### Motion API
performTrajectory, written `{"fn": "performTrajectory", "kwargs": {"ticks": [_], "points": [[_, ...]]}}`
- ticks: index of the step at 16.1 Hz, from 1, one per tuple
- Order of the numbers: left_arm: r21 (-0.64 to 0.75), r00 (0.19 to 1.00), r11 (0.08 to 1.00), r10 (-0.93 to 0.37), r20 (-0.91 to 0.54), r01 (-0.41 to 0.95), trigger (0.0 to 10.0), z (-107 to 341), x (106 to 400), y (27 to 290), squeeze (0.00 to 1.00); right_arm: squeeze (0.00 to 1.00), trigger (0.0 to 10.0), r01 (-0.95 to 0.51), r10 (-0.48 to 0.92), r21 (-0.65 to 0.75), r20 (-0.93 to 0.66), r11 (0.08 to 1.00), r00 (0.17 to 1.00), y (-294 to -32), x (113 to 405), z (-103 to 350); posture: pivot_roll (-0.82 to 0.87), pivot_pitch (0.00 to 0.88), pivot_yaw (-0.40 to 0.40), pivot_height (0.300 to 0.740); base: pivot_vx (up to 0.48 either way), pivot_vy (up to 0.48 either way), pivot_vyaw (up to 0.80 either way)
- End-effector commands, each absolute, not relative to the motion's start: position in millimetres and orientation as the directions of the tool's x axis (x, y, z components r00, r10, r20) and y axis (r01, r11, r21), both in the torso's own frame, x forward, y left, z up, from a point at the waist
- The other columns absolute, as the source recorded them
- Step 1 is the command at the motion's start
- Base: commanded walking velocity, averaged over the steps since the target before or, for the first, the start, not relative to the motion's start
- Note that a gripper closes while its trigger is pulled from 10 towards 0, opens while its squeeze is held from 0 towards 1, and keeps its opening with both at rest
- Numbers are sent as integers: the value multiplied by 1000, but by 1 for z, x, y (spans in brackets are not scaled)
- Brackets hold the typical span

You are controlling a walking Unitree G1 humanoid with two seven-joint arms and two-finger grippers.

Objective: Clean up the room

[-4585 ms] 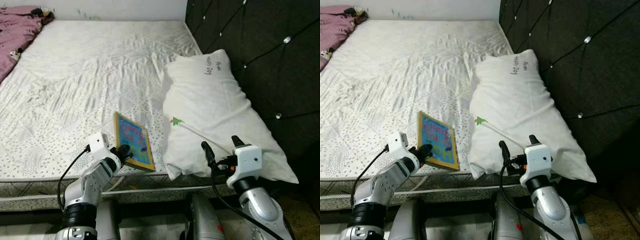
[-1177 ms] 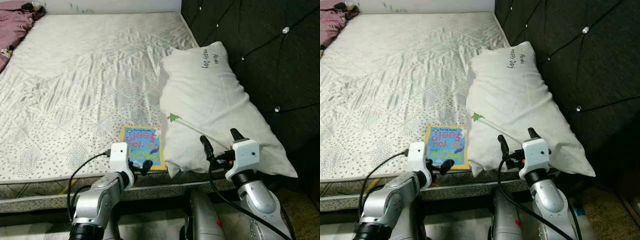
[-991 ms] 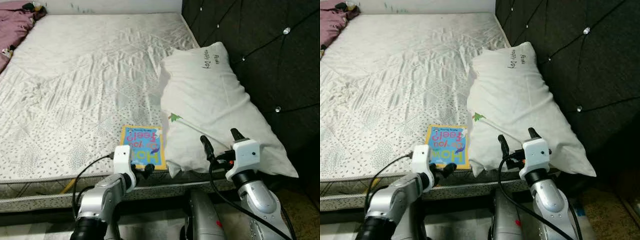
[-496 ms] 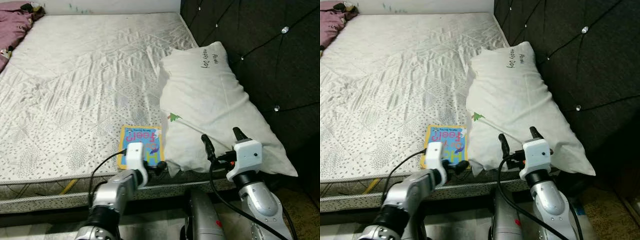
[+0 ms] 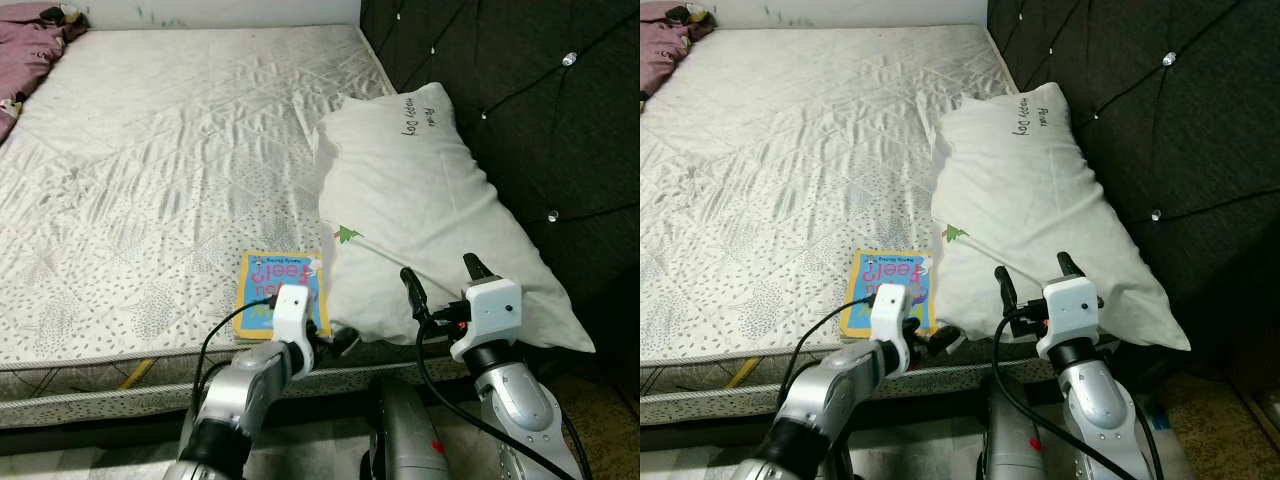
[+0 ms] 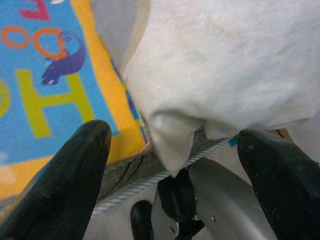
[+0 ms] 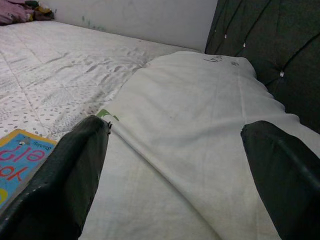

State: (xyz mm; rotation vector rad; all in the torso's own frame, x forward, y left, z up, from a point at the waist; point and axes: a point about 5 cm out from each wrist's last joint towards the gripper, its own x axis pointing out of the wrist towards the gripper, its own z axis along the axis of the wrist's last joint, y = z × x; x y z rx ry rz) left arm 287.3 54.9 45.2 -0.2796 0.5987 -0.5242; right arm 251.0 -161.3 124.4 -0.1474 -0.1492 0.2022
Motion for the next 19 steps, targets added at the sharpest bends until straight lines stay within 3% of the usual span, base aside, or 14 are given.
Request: {"fn": "performTrajectory", "kwargs": {"ticks": [1,3,6,11,15,19], "points": [[-354,751,871,-479,-455,341,10000,49,288,66,1000,0,10000,-188,209,-163,124,969,970,-161,252,123,-105,103,0,559,0,0,0],[-238,838,943,-320,-442,234,10000,47,281,101,937,0,10000,-186,206,-159,121,970,971,-161,252,122,-84,105,-2,559,0,0,0],[-254,826,953,-272,-494,163,10000,36,268,120,945,0,10000,-204,223,-150,120,967,967,-155,254,121,-72,105,-7,559,0,0,0],[-281,811,936,-330,-483,213,10000,43,273,105,949,0,10000,-202,221,-150,125,968,967,-158,256,124,-82,103,-10,559,0,0,0],[-244,817,957,-263,-513,156,10000,37,254,128,953,0,10000,-221,238,-144,113,965,965,-153,252,122,-73,109,-7,559,0,0,0],[-239,821,960,-252,-512,146,10000,40,256,130,949,0,10000,-229,243,-126,116,965,963,-150,254,122,-73,109,-7,559,0,0,680]]}}
